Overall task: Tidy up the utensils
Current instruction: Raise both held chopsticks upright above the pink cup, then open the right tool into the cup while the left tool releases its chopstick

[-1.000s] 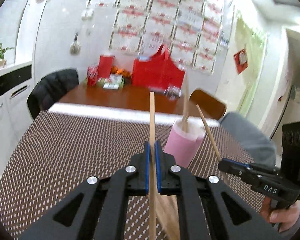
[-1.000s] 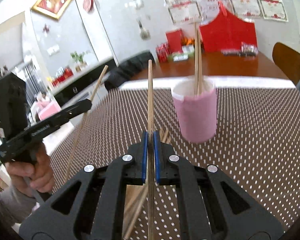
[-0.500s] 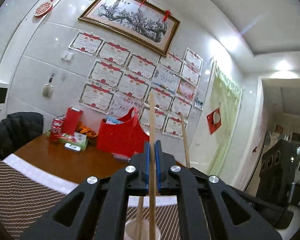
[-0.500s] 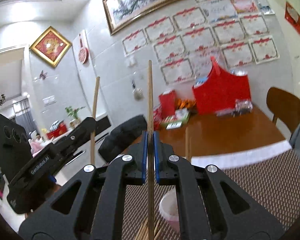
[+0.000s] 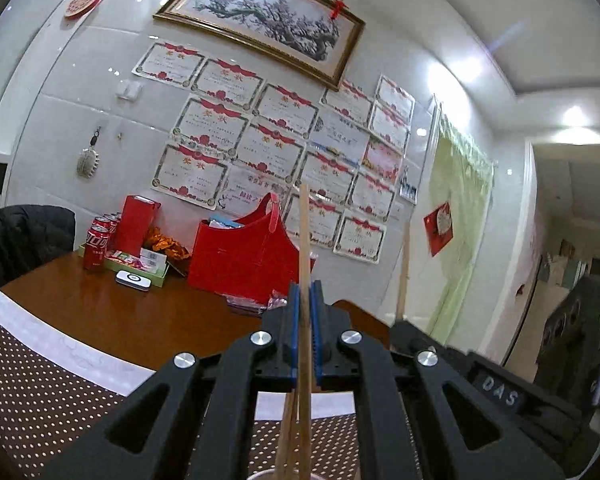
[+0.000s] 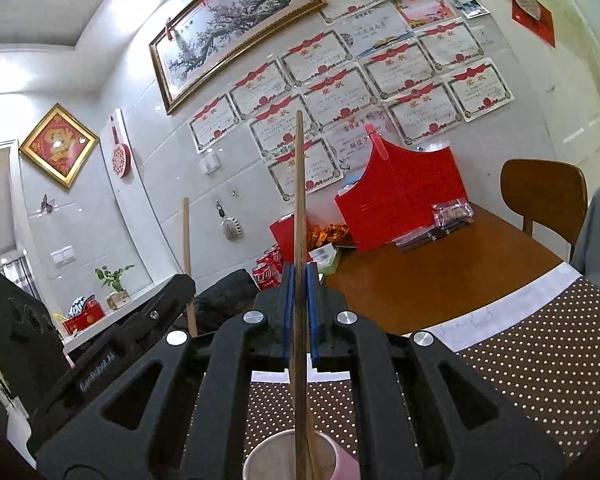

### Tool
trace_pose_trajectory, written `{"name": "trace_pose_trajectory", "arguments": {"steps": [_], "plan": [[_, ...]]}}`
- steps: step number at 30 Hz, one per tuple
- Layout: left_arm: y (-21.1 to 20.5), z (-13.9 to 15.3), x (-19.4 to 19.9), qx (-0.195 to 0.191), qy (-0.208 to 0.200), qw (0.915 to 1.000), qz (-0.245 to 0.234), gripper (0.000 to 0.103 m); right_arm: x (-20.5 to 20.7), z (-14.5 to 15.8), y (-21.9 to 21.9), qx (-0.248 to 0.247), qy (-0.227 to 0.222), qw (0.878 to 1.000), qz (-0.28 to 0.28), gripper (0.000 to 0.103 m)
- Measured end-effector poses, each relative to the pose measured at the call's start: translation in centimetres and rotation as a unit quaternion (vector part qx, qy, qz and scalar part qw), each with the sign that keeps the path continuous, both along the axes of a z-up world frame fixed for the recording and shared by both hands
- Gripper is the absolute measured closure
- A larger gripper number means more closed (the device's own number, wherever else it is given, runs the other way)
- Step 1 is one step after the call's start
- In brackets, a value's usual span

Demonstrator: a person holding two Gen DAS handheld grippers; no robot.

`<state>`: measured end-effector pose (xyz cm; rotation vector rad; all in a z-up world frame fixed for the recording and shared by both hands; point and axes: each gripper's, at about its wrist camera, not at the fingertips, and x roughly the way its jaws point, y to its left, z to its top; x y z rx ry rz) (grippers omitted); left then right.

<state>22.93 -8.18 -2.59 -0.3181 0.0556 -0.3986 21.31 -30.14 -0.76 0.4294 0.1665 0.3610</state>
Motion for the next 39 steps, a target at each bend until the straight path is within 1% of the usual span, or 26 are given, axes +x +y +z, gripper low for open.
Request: {"name": "trace_pose_trajectory", "arguments": {"steps": [3,6,11,15,23,26,27,28,29,30,31,32,35,36,37,39], "plan": [[0.4,-0.5,0.5,-0.002,0.008,0.9999,0.006,0.098,0.4,-0.1,0.6,-0.009,0.002,1.000,0.006,0.096],[0.8,-0.7,0.7,-0.007,0.011,0.9998,0.014,0.098,0.2,-0.3,1.5,-0.032,0.004,0.999,0.008,0.096],[1.6,-0.9,1.0,-0.017,0.006,0.9994,0.031,0.098,0.4,-0.5,1.8,-0.038,0.011,0.999,0.011,0.096],[1.6,-1.4,1.4,-0.020,0.012,0.9992,0.032,0.098,0.2,-0.5,2.0,-0.044,0.012,0.999,0.011,0.096],[1.1,-1.8,1.8,-0.009,0.015,0.9994,0.030,0.098,0.2,-0.4,2.4,-0.050,0.016,0.999,0.013,0.096],[0.9,-1.8,2.0,0.007,0.029,0.9994,0.020,0.097,0.3,-0.4,2.4,-0.051,0.020,0.998,0.015,0.096],[0.8,-1.7,2.1,0.015,0.036,0.9991,0.015,0.090,0.3,-0.4,2.4,-0.050,0.023,0.998,0.016,0.096],[0.6,-1.7,2.3,0.025,0.043,0.9986,0.016,0.068,0.4,-0.5,2.3,-0.046,0.026,0.998,0.019,0.095],[0.7,-1.6,2.2,0.029,0.046,0.9983,0.020,0.057,0.5,-0.5,2.1,-0.039,0.033,0.998,0.022,0.088],[1.0,-1.4,2.1,0.027,0.048,0.9981,0.028,0.042,0.6,-0.6,1.9,-0.034,0.037,0.998,0.025,0.062],[1.4,-1.3,2.1,0.019,0.048,0.9979,0.038,0.038,0.7,-0.6,1.6,-0.025,0.041,0.999,0.026,0.042],[1.7,-1.1,2.0,0.015,0.048,0.9981,0.036,0.035,0.4,-0.4,1.2,-0.017,0.037,0.999,0.016,0.018],[2.4,-0.4,1.7,0.019,0.043,0.9980,0.042,0.029,-0.2,0.2,0.8,-0.019,0.021,1.000,-0.001,0.016],[2.6,-0.1,1.5,0.020,0.041,0.9980,0.044,0.027,-0.4,0.5,0.6,-0.017,0.018,1.000,-0.003,0.009],[2.7,0.0,1.3,0.021,0.040,0.9980,0.045,0.026,-0.5,0.7,0.4,-0.013,0.017,1.000,-0.008,0.006],[2.8,0.6,1.0,0.027,0.040,0.9976,0.049,0.022,-0.7,0.9,0.0,-0.007,0.016,1.000,-0.018,0.006]]}}
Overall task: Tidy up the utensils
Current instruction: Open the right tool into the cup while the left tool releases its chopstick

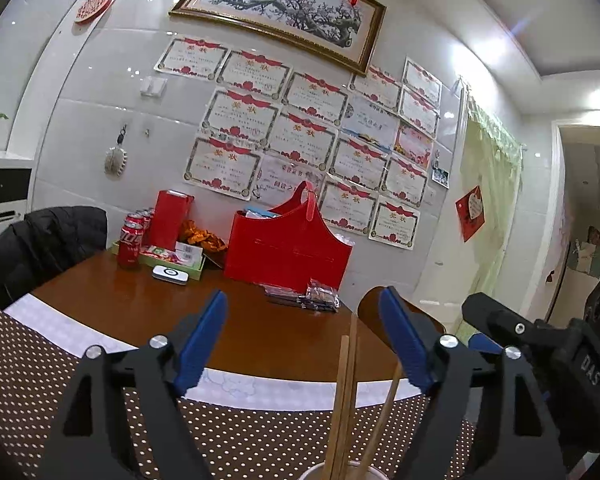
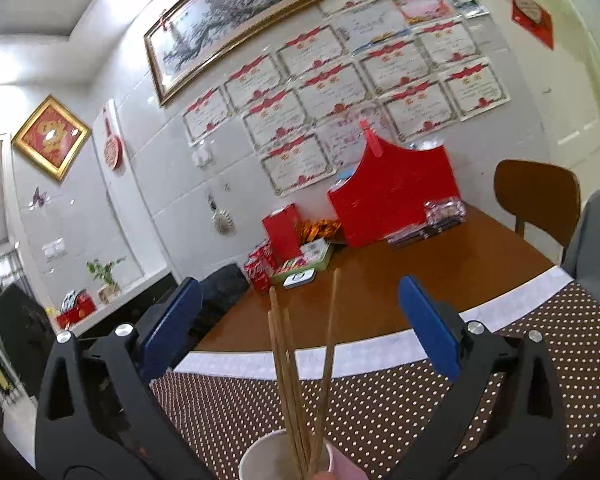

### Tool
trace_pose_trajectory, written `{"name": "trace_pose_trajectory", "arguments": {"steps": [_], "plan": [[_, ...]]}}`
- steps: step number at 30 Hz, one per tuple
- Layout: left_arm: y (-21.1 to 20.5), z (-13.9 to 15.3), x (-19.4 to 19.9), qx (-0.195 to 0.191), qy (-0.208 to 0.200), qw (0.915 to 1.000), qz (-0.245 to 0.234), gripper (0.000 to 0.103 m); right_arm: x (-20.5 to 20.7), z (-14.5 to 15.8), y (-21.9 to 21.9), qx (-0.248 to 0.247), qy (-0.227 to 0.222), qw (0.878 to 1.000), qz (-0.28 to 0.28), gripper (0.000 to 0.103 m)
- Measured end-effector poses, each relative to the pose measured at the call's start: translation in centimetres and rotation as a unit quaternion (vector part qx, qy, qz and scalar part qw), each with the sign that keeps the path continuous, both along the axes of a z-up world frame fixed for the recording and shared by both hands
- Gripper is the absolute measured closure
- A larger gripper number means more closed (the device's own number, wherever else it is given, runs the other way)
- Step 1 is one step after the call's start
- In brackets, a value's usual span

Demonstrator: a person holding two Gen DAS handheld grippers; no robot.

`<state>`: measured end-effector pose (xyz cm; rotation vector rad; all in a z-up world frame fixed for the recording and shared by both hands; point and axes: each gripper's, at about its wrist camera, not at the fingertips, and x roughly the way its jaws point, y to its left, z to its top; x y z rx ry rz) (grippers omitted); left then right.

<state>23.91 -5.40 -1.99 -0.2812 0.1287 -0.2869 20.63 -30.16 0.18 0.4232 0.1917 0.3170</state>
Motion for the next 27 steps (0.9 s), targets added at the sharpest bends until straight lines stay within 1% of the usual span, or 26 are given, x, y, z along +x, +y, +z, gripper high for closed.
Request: {"name": "trace_pose_trajectory", "arguments": {"steps": [4,8,10,14,16,18,20,22,24,26,27], "plan": [[-0.3,1.3,-0.8,0.027,0.002,0.9996,0.005,0.021,-0.3,0.6,-0.5,0.006,0.003,1.000,-0.012,0.006],[-0.3,2.4,-2.5,0.051,0.006,0.9986,0.009,0.021,-1.2,1.8,-0.9,0.009,-0.009,1.000,-0.013,0.006],[0.0,2.3,-3.5,0.060,0.013,0.9980,0.012,0.020,-1.8,2.4,-1.0,0.008,-0.017,1.000,-0.013,0.006],[1.1,1.7,-5.6,0.098,0.038,0.9941,0.028,0.020,-2.5,3.5,-1.0,0.012,-0.017,1.000,-0.009,0.006],[2.0,1.2,-6.6,0.105,0.054,0.9926,0.029,0.020,-2.9,4.0,-0.8,0.007,-0.017,1.000,-0.005,0.006],[3.1,0.3,-7.7,0.113,0.082,0.9896,0.037,0.020,-3.8,4.7,-0.5,-0.005,-0.017,1.000,-0.002,0.006],[4.2,-0.8,-8.6,0.115,0.113,0.9862,0.039,0.020,-4.7,4.9,-0.4,-0.007,-0.009,1.000,0.004,0.006],[5.1,-2.5,-9.4,0.128,0.150,0.9798,0.034,0.020,-5.6,5.0,-0.1,-0.016,0.009,1.000,0.015,0.006],[5.9,-4.2,-9.9,0.141,0.179,0.9732,0.033,0.020,-6.9,4.9,0.7,-0.052,0.033,0.998,0.027,0.006],[6.8,-5.8,-10.4,0.145,0.207,0.9672,0.027,0.020,-8.3,4.3,1.3,-0.089,0.053,0.994,0.034,0.006],[7.3,-6.6,-10.7,0.143,0.224,0.9637,0.025,0.020,-8.9,3.9,1.5,-0.100,0.062,0.992,0.039,0.006]]}}
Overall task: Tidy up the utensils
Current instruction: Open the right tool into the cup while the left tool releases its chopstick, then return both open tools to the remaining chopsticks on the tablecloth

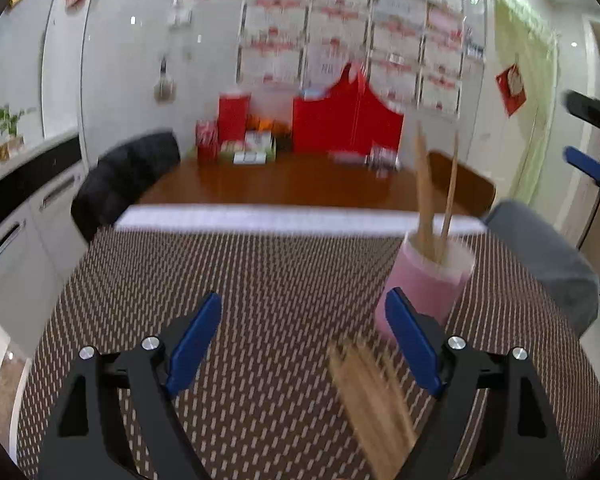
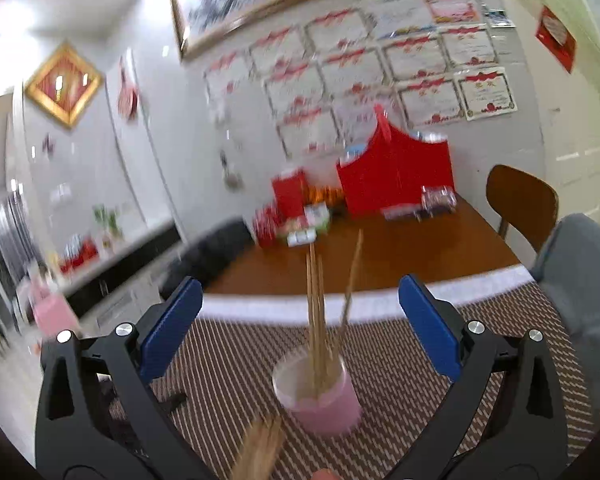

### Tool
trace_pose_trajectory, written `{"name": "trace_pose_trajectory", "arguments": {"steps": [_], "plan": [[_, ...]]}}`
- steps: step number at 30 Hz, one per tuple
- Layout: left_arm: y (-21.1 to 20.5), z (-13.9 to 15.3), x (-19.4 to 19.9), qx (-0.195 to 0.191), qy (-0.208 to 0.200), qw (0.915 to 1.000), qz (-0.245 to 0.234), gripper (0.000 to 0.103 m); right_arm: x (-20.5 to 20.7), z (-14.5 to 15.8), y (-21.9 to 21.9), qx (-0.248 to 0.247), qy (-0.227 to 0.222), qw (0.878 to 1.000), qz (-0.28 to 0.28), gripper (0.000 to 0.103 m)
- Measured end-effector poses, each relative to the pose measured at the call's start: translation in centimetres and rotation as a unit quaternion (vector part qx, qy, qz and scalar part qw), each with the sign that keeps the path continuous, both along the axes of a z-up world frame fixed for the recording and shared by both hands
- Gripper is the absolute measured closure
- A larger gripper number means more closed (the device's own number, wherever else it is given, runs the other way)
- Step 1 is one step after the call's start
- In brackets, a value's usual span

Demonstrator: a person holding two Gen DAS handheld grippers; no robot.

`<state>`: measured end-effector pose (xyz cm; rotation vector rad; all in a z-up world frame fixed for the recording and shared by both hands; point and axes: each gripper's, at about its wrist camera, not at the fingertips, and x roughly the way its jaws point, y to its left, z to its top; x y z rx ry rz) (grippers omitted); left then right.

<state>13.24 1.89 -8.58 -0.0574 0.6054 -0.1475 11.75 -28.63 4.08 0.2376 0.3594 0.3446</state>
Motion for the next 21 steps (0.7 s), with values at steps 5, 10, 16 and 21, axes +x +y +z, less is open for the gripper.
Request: {"name": "trace_pose_trajectory", "arguments": {"steps": [5,10,16,21], "plan": [[0.3,-3.9,-1.0,0.016,0.092,0.9955,-0.013,0.020,-3.0,-5.1,1.2,-0.057,0.085,0.994,0.030,0.006],[-1.1,-6.5,-2.6,0.045,0.120,0.9913,-0.030,0.020,-3.4,-10.8,2.0,-0.054,0.147,0.986,0.055,0.006],[-2.3,-8.6,-3.6,0.089,0.134,0.9862,-0.038,0.020,-2.8,-15.5,3.7,-0.090,0.205,0.971,0.081,0.006],[-2.8,-9.5,-4.3,0.098,0.146,0.9830,-0.053,0.020,-2.6,-16.8,4.1,-0.098,0.226,0.966,0.081,0.006]]}}
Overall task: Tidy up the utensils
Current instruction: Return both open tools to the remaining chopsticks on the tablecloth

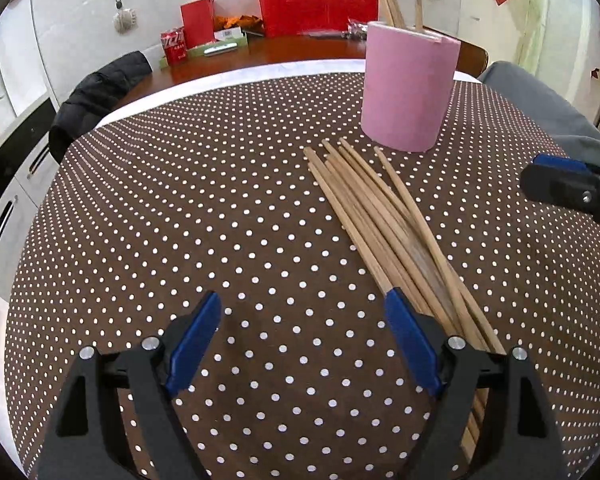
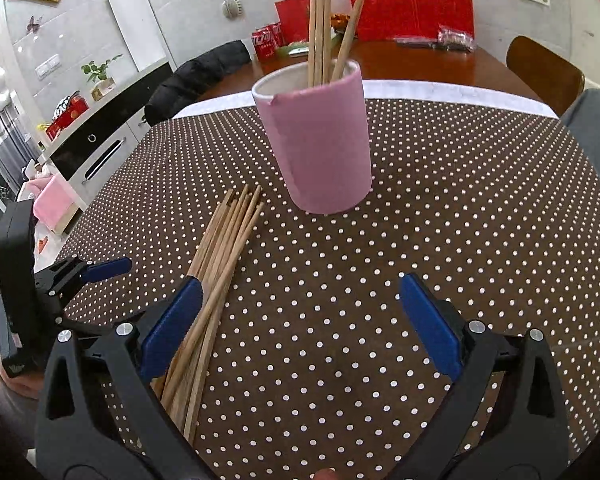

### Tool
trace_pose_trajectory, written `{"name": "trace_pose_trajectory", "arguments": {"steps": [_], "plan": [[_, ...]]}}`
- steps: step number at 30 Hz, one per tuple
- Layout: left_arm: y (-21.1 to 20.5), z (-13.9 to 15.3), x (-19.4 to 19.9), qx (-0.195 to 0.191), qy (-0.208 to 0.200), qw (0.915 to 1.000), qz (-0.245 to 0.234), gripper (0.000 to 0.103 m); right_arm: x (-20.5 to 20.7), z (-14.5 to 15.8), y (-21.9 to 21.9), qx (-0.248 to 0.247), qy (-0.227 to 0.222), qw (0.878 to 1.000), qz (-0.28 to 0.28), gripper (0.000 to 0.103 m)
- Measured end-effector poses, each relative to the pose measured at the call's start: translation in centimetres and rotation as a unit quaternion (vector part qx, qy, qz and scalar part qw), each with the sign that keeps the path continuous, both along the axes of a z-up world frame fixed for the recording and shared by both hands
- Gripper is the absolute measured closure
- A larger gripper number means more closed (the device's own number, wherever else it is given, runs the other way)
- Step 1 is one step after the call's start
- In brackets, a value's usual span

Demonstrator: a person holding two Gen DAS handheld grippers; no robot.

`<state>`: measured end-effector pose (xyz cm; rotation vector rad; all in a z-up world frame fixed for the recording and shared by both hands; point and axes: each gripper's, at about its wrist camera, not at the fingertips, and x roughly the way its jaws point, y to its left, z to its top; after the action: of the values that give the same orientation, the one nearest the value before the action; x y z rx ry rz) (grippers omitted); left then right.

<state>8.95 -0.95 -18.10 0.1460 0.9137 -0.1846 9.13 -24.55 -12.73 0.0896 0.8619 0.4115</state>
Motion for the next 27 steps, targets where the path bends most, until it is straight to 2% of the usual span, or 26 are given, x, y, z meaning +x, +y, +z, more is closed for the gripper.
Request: {"name": "trace_pose_trajectory", "arguments": {"steps": [4,10,18,22,25,27], "plan": [[0.2,0.0,0.0,-0.021,0.012,0.9997,0.006,0.020,0.1,-0.6,0.3,-0.011,0.009,1.000,0.003,0.006],[-0.1,0.0,-0.5,-0.032,0.015,0.9994,0.006,0.020,-0.2,-1.2,1.5,-0.033,0.014,0.999,0.019,0.006],[-1.7,0.1,-1.5,0.007,-0.021,0.9995,0.021,0.019,-0.2,-2.4,3.3,-0.075,0.028,0.996,0.037,0.006],[-1.5,0.3,-1.2,0.007,-0.020,0.9997,0.011,0.018,-0.7,-3.3,4.8,-0.107,0.033,0.992,0.056,0.006],[-0.5,-0.2,-0.4,0.025,-0.010,0.9988,0.040,0.017,-1.1,-3.7,5.8,-0.120,0.031,0.990,0.071,0.006],[0.5,-0.6,0.0,-0.013,0.007,0.9991,0.040,0.017,-1.3,-3.9,6.5,-0.128,0.029,0.988,0.078,0.006]]}}
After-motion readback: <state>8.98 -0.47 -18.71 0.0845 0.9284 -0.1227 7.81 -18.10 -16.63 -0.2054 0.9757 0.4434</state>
